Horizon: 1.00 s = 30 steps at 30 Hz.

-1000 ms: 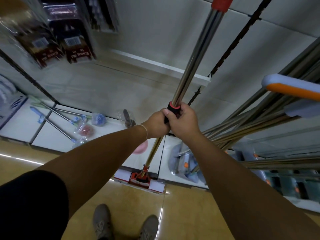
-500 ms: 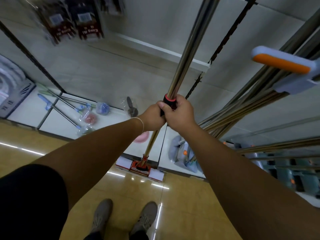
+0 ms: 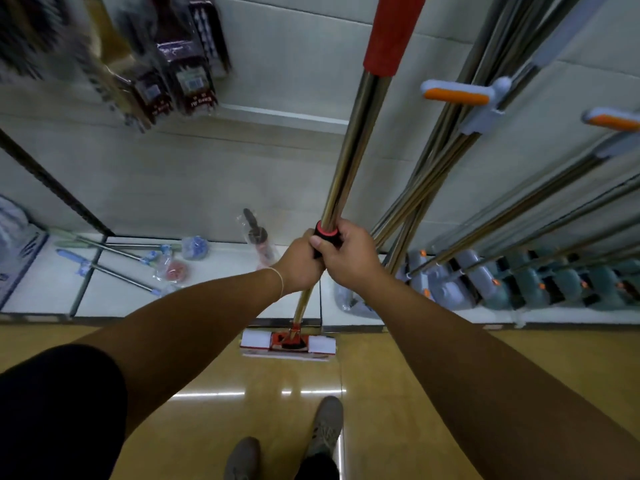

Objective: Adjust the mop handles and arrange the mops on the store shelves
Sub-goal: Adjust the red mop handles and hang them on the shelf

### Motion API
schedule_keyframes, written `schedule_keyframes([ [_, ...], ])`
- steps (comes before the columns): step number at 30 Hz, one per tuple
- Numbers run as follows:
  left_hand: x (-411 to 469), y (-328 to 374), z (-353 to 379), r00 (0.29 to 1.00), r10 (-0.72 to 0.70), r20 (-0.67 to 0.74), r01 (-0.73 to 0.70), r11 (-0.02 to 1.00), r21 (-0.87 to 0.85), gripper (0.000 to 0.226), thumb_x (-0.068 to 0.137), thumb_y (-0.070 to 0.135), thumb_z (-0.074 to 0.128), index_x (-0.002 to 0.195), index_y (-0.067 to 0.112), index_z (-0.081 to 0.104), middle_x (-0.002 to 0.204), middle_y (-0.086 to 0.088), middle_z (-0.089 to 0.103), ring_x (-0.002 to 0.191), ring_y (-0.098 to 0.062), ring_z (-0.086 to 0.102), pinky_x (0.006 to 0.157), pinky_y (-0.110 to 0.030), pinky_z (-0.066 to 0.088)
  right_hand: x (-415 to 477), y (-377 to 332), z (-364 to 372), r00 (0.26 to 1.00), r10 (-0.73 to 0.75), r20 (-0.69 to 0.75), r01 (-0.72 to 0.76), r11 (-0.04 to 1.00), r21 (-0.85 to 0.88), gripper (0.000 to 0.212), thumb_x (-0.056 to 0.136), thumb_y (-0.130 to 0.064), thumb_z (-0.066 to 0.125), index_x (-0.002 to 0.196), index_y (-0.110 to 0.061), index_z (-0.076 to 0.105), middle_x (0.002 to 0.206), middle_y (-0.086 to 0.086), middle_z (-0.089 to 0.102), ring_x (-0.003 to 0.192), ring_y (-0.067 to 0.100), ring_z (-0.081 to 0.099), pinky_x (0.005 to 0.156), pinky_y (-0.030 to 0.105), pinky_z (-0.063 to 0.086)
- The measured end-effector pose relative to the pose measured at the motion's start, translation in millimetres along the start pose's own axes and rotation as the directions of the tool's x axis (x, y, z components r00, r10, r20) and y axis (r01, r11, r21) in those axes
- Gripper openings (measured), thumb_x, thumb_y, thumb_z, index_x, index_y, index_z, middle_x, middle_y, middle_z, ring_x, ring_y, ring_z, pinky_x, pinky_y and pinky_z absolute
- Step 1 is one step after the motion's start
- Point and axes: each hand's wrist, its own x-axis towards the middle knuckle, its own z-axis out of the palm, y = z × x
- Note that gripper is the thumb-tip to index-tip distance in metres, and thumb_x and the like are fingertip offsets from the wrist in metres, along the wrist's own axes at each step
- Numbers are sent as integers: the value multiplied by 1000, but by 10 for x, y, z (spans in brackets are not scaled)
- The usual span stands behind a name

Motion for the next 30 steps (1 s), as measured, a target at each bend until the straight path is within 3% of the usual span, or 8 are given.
schedule_keyframes([
  [7,-480,294,-158,998,49,32,-49,999,-4,45,78,28,49,116,4,55,101,-16,63,94,-30,64,81,-46,56,-414,-352,-70,998,23,-55,-23,1000,2,26,90,-20,70,115,-12,66,111,10,71,106,26,65,98,44,52],
  [12,-733,434,-265,990,100,95,-100,995,-10,38,80,27,54,113,8,59,101,-11,64,94,-25,64,81,-38,56,-670,-577,-145,998,19,-60,-20,999,-26,28,89,-22,71,115,-12,66,109,10,72,105,26,66,96,46,53],
  [13,-783,488,-285,988,111,109,-110,994,-13,29,82,22,56,108,10,60,97,-8,65,93,-23,64,79,-36,54,-720,-632,-182,998,17,-58,-19,999,-33,27,90,-21,70,115,-11,66,108,10,71,105,26,66,96,44,53],
  [14,-826,537,-304,984,134,118,-134,991,-13,17,86,13,56,103,14,60,91,-5,64,89,-21,63,76,-32,52,-764,-683,-222,998,14,-57,-16,999,-40,26,90,-20,70,114,-10,66,107,9,71,104,26,66,95,42,53],
  [16,-908,672,-350,976,178,128,-175,984,-29,23,89,-1,54,98,20,58,79,4,61,78,-13,59,67,-21,46,-855,-800,-313,998,8,-63,-12,998,-61,25,92,-19,69,113,-8,66,104,8,70,104,25,66,91,35,52],
  [19,-1025,870,-406,962,208,175,-202,978,-50,23,90,-8,50,92,14,56,67,10,53,55,2,50,52,-7,36,-964,-974,-453,997,-9,-82,0,994,-107,21,91,-20,70,108,-9,66,99,7,69,100,23,66,88,33,52],
  [24,-1174,1215,-482,932,300,202,-294,954,-63,26,92,-2,55,105,21,56,79,13,58,65,6,52,56,-4,39,-1141,-1235,-708,993,-63,-100,45,984,-170,12,91,-20,70,94,-20,58,89,0,63,88,16,61,75,22,41],
  [30,-1367,1667,-514,901,353,250,-350,935,-58,26,92,-7,51,105,16,53,69,12,50,46,7,47,49,-10,36,-1327,-1483,-1067,985,-118,-127,87,970,-227,16,90,-24,71,83,-23,57,80,-5,62,81,13,62,71,20,42],
])
